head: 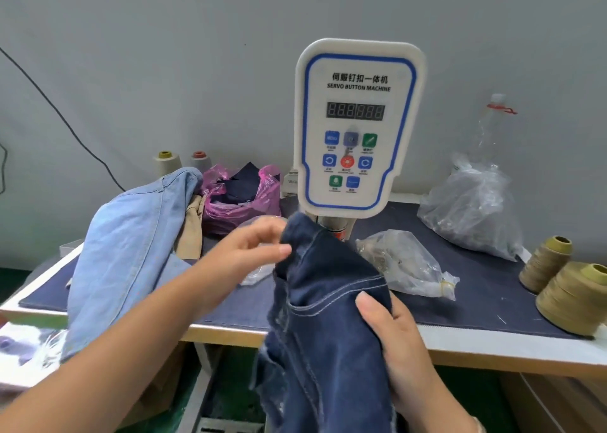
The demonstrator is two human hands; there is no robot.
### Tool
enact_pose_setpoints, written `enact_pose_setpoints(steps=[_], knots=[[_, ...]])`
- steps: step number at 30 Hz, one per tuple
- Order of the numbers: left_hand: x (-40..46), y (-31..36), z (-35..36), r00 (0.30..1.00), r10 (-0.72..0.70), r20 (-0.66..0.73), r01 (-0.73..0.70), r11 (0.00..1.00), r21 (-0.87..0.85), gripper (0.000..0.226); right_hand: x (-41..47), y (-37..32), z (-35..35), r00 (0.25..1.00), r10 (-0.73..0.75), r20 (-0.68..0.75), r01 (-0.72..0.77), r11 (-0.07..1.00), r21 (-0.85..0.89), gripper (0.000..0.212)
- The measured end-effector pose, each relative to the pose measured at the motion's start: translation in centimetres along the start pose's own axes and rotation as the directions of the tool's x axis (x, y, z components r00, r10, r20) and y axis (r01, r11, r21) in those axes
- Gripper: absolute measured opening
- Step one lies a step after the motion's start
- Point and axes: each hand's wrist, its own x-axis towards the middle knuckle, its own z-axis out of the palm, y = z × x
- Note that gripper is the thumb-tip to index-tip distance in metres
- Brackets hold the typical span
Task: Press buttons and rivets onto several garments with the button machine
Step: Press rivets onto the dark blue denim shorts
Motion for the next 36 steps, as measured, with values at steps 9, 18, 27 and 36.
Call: enact_pose_setpoints(steps=[9,18,27,36], knots=[[-3.1,-5.5,3.0,0.966,-0.206,0.157,0.204,0.979,0.030,0.041,-2.0,1.7,-4.5,0.990,0.076,-0.119,-0.052,0.981,0.189,0.026],[-1.3,-3.3,5.0,0.881,-0.214,0.422,0.151,0.972,0.177,0.037,-0.2,-0.1,-6.2,0.931,-0.116,0.346,0.337,0.639,-0.692,0.077],[0.7,-2.2,3.4,0.851,-0.249,0.462,0.055,0.917,0.394,0.010,2.8,0.8,-5.0,0.809,0.530,0.254,-0.115,0.567,-0.816,0.033],[3.6,-5.4,1.5,0.826,-0.417,0.381,0.283,0.889,0.359,0.033,5.4,2.7,-6.1,0.923,0.384,0.020,-0.363,0.887,-0.286,0.020]])
